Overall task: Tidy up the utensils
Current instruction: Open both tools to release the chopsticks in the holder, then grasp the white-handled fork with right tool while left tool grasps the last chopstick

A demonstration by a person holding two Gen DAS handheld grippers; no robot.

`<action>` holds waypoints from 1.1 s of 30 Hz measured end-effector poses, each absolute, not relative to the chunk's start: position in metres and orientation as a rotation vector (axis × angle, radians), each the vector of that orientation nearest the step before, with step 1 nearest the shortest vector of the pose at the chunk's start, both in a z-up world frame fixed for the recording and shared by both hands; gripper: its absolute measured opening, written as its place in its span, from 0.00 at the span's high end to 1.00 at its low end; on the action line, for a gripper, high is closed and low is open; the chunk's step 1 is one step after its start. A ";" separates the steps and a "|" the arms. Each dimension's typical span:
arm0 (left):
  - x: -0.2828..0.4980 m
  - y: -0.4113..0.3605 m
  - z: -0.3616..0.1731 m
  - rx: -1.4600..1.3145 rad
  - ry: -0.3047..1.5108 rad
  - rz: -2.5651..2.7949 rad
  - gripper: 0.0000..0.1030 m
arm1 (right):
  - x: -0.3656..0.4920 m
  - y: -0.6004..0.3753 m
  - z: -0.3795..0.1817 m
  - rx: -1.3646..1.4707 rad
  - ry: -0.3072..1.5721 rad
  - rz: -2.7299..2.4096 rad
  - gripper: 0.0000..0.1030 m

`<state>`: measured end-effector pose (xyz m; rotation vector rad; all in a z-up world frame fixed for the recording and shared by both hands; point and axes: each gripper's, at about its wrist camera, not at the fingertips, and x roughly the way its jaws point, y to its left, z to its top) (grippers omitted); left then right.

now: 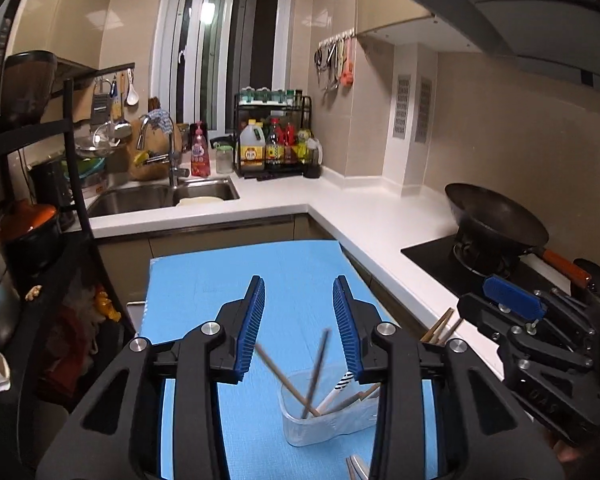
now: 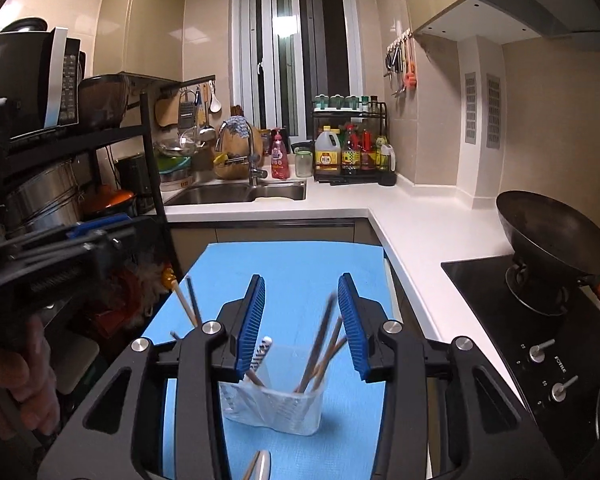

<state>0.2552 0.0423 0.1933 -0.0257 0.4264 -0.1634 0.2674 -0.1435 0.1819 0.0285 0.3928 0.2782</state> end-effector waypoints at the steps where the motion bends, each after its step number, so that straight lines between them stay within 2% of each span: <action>1: 0.248 0.044 0.195 -0.033 0.413 -0.162 0.66 | 0.263 -0.147 0.181 0.034 0.390 0.271 0.62; 7: 0.203 0.050 0.174 -0.045 0.376 -0.150 0.66 | 0.228 -0.164 0.166 0.065 0.388 0.256 0.61; 13: 0.157 0.052 0.119 -0.062 0.404 -0.089 0.70 | 0.186 -0.168 0.134 0.079 0.406 0.266 0.62; 16: 0.131 0.050 0.082 -0.095 0.438 -0.072 0.72 | 0.161 -0.169 0.108 0.099 0.435 0.278 0.71; 18: 0.114 0.046 0.058 -0.113 0.461 -0.063 0.77 | 0.145 -0.172 0.085 0.131 0.474 0.287 0.81; 20: 0.095 0.039 0.029 -0.131 0.499 -0.043 0.79 | 0.135 -0.173 0.062 0.161 0.523 0.306 0.86; 27: 0.054 0.014 -0.027 -0.138 0.626 -0.055 0.80 | 0.118 -0.173 -0.011 0.280 0.707 0.350 0.83; 33: 0.033 -0.006 -0.052 -0.105 0.632 -0.074 0.79 | 0.124 -0.163 -0.038 0.332 0.788 0.377 0.83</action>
